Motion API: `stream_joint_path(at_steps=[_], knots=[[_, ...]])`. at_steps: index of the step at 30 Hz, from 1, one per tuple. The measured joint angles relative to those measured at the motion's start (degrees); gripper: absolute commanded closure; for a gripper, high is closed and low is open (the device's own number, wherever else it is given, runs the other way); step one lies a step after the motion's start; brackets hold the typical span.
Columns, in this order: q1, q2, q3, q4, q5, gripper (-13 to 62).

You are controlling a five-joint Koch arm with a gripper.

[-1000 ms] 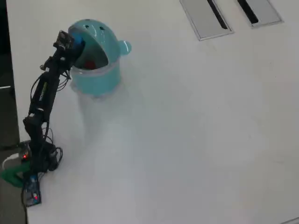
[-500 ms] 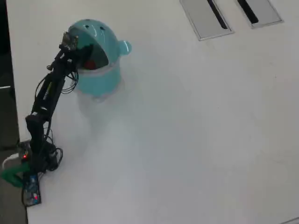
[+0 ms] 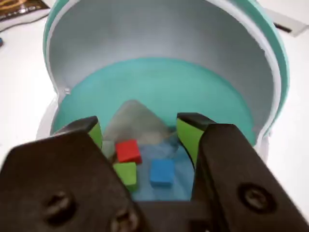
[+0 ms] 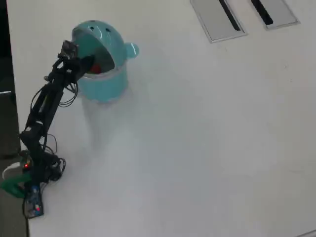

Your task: Grasp RGB lego blocks and put them in the bin one by one.

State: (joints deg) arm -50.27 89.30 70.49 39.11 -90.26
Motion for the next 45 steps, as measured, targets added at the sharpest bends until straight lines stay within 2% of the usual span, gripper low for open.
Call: stream_joint_path(at_steps=[11,24,36,45], knots=[[4.9,13.9,12.0,-2.0,0.4,19.2],[8.8,30.6,26.7,-6.5,12.3,19.2],[14.2,41.1,34.8,-11.7,31.5,17.8],[20.1,41.8,36.7,-16.0,50.1,17.7]])
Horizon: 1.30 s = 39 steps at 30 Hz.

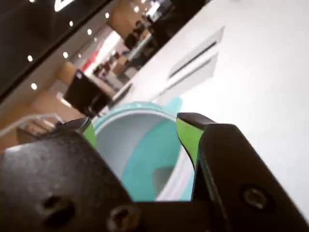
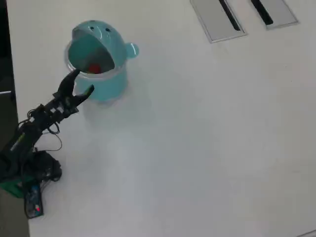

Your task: Grasp RGB lego blocks and put them in the bin one by one.

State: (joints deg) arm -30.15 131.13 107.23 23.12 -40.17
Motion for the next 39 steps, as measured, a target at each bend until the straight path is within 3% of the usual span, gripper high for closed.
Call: stream_joint_path(at_steps=[12,22,39], knots=[[17.9,0.0,1.7,-6.2,33.3,15.4],[28.0,0.0,10.2,-12.1,41.7,15.5],[31.5,0.0,27.4,-27.4,42.2,16.3]])
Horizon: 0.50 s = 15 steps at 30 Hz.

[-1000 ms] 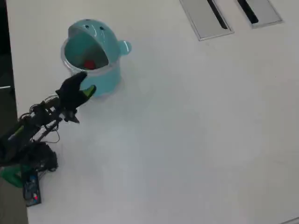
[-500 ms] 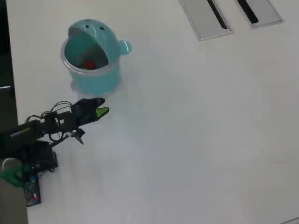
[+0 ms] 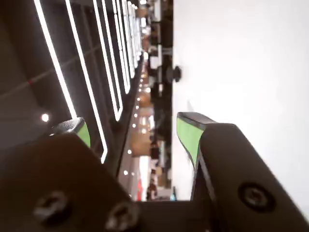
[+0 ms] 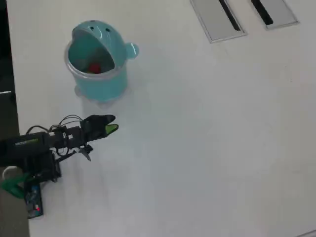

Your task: Grasp RGB lego blocks and put them in the bin one by one.

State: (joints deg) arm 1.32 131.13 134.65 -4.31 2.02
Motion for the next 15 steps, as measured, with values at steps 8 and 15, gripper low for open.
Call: stream_joint_path(at_steps=[8,15], knots=[[0.5,0.0,8.6,-8.4,-1.0,16.3],[1.1,0.0,19.4,-19.0,-3.6,16.4]])
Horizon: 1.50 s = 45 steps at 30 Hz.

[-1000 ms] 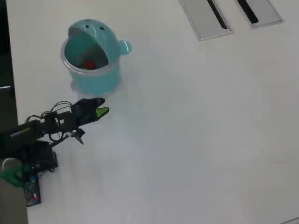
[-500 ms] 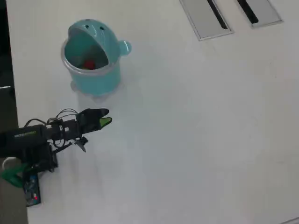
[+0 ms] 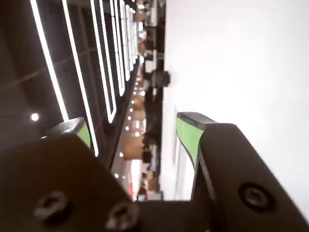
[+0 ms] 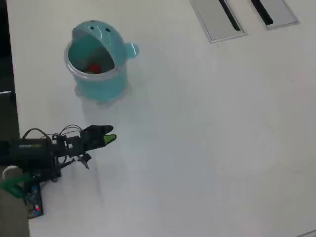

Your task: Grasp RGB lego blocks and put them in the bin one by one.

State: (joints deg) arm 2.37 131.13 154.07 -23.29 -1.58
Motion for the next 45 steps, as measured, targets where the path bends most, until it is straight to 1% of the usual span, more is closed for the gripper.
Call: stream_joint_path(at_steps=[11,17,22,36,45], knots=[[-1.1,0.0,15.3,-14.2,-2.3,16.4],[-1.1,0.0,20.8,-19.0,-2.3,16.3],[-1.8,0.0,22.1,-21.0,-3.1,16.3],[-1.2,0.0,23.5,-20.9,-3.2,14.7],[-1.4,0.0,23.5,-5.7,-3.4,14.7]])
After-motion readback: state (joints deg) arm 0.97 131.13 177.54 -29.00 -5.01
